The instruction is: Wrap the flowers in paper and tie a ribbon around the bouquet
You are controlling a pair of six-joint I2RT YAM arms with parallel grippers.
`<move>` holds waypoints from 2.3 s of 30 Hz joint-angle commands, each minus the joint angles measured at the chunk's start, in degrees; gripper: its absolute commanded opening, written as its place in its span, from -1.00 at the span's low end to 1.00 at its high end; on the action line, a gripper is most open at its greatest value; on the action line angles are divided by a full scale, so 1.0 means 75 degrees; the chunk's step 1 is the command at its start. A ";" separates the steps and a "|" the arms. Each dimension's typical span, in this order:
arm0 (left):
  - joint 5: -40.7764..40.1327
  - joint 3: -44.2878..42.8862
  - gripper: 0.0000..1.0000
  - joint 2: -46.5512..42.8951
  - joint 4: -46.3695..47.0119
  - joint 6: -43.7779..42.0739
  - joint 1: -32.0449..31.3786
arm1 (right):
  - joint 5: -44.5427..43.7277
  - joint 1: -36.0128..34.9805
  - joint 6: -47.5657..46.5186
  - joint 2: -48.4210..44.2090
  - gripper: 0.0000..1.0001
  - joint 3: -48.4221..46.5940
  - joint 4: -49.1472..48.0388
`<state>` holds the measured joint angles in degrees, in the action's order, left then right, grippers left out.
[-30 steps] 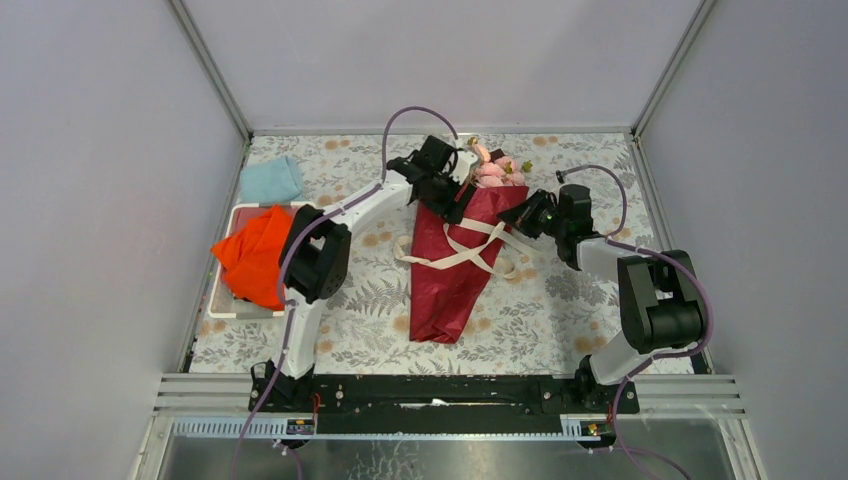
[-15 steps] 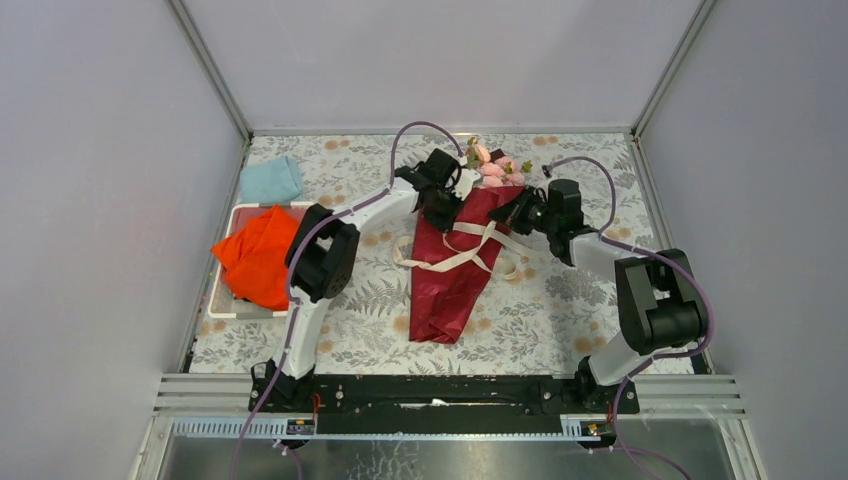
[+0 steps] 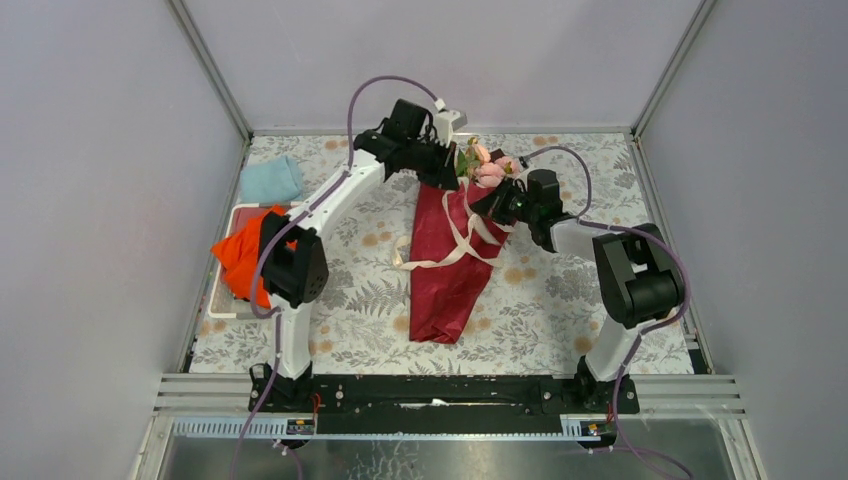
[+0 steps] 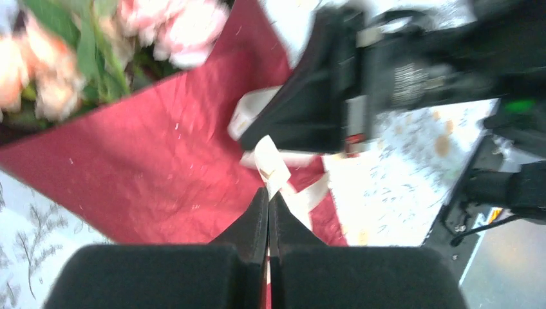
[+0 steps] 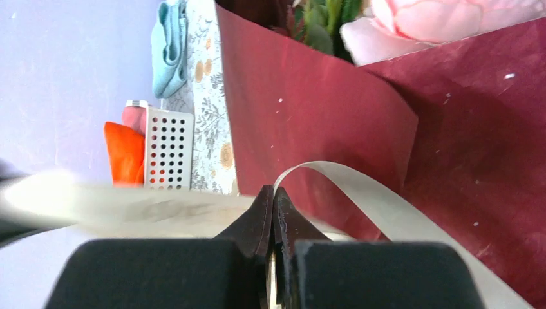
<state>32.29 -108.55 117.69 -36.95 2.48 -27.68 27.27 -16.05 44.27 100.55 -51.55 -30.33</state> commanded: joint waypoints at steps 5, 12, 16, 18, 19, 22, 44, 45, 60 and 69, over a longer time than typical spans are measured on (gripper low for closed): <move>0.1388 -0.1836 -1.00 -0.0248 -0.0901 0.0249 -0.0088 | 0.0929 0.0005 -0.0396 0.1127 -1.00 -0.0834 -0.0040; 0.1289 -0.3089 -1.00 -0.0178 -0.1490 0.0000 0.0001 | 0.1432 -0.0039 -0.1645 0.1711 -1.00 -0.1608 0.1767; 0.0934 -0.3280 -1.00 -0.0166 -0.1519 -0.0140 0.0157 | 0.1625 -0.0150 -0.3281 0.1799 -0.85 -0.2173 0.3614; 0.0675 -0.3161 -1.00 -0.0147 -0.1479 -0.0262 0.0216 | 0.1568 -0.0213 -0.4073 0.1778 -0.64 -0.2523 0.4802; 0.0566 -0.3030 -1.00 -0.0155 -0.1401 -0.0271 0.0252 | 0.1572 -0.0221 -0.4293 0.1704 -0.53 -0.2607 0.5133; 0.0403 -0.2532 -1.00 -0.0188 -0.1071 -0.0272 0.0400 | 0.1654 -0.0204 -0.4692 0.1219 -0.24 -0.2685 0.5343; -0.2004 0.1976 0.30 -0.1790 -0.0990 -0.4151 -0.0156 | 0.1697 0.0031 -0.4065 0.1203 -0.14 -0.3317 0.5325; -0.1453 0.1965 0.30 -0.1714 -0.1355 -0.4591 -0.0349 | 0.1647 0.0031 -0.4005 0.1213 -0.14 -0.3326 0.5343; -0.1766 0.3411 0.97 -0.0959 0.0449 -0.6578 -0.1897 | 0.1240 0.0119 -0.3270 0.1056 -0.46 -0.2863 0.4855; -0.1997 0.3659 0.91 -0.0582 0.1248 -0.6403 -0.1899 | 0.1317 0.0113 -0.3143 0.0949 -0.72 -0.2623 0.4638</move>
<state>18.85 -81.06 111.70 -33.28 -45.17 -42.15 36.93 -15.40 19.59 111.04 -71.79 6.87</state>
